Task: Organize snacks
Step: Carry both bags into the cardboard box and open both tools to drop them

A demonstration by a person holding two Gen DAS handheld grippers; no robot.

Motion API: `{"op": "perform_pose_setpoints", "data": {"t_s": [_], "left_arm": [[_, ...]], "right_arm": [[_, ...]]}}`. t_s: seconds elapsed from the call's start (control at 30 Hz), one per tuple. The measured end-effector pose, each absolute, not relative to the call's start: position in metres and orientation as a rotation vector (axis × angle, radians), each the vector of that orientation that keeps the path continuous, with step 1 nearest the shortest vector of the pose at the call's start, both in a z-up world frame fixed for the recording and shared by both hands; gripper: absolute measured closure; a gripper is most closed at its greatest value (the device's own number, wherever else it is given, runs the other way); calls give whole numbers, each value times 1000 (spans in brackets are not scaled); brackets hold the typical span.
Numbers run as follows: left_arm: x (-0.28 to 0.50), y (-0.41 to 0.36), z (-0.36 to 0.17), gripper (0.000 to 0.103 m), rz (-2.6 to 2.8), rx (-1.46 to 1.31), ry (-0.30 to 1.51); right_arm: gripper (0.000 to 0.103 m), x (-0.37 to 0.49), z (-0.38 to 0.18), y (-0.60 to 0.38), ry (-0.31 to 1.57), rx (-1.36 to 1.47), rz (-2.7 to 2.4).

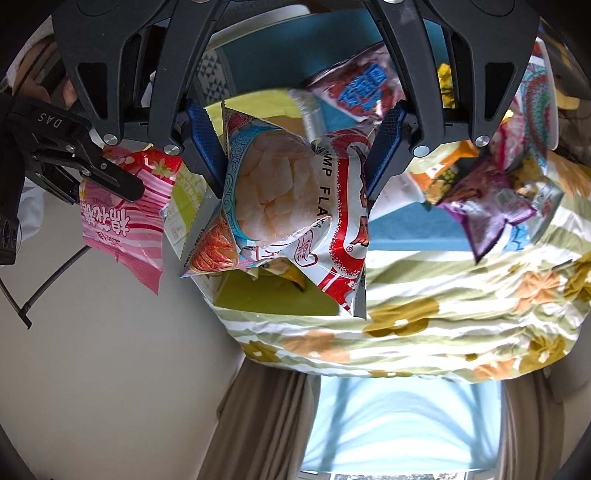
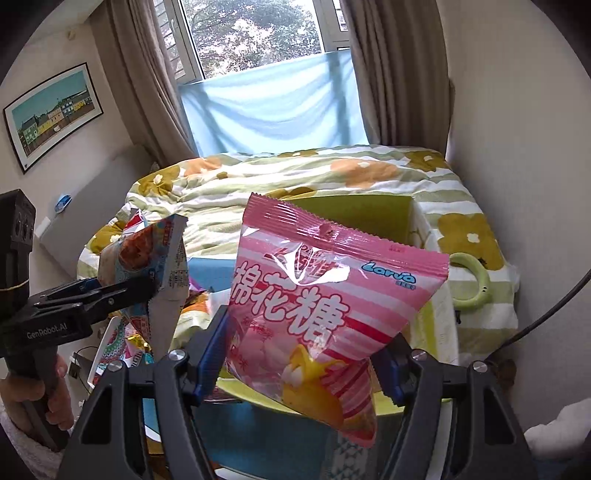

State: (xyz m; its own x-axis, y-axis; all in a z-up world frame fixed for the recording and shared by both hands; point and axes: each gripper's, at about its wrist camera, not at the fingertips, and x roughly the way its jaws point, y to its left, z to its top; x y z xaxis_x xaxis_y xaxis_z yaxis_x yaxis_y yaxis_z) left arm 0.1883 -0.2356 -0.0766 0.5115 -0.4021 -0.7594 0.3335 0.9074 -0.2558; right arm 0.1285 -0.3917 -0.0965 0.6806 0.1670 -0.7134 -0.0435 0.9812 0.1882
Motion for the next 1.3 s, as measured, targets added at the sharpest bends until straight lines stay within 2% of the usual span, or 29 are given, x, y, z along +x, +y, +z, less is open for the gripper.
{"op": "perform_pose_setpoints", "data": {"t_s": [0.23,0.3,0.4,0.47,0.5,0.93,1.3], "left_arm": [[208,-312,-114,34,-424,-42,1045],[208,-323,-123,31,-411,-19,1069],[206,-335,-133,19,-379,43,1088],[202,-335,-133,6,-356,70,1084],[197,-332,-132,4,-352,73,1078],[165,-268,-118,4,-307,11,1050],[157,-250,-118,4,-282,-24,1055]], "right_arm": [[38,136,-96,-458,839,194,112],[38,138,-99,-469,848,202,116],[38,141,-105,-480,862,221,125],[38,144,-111,-484,873,235,137],[38,144,-113,-484,879,238,143],[37,153,-124,-459,915,212,199],[35,180,-151,-440,983,217,249]]}}
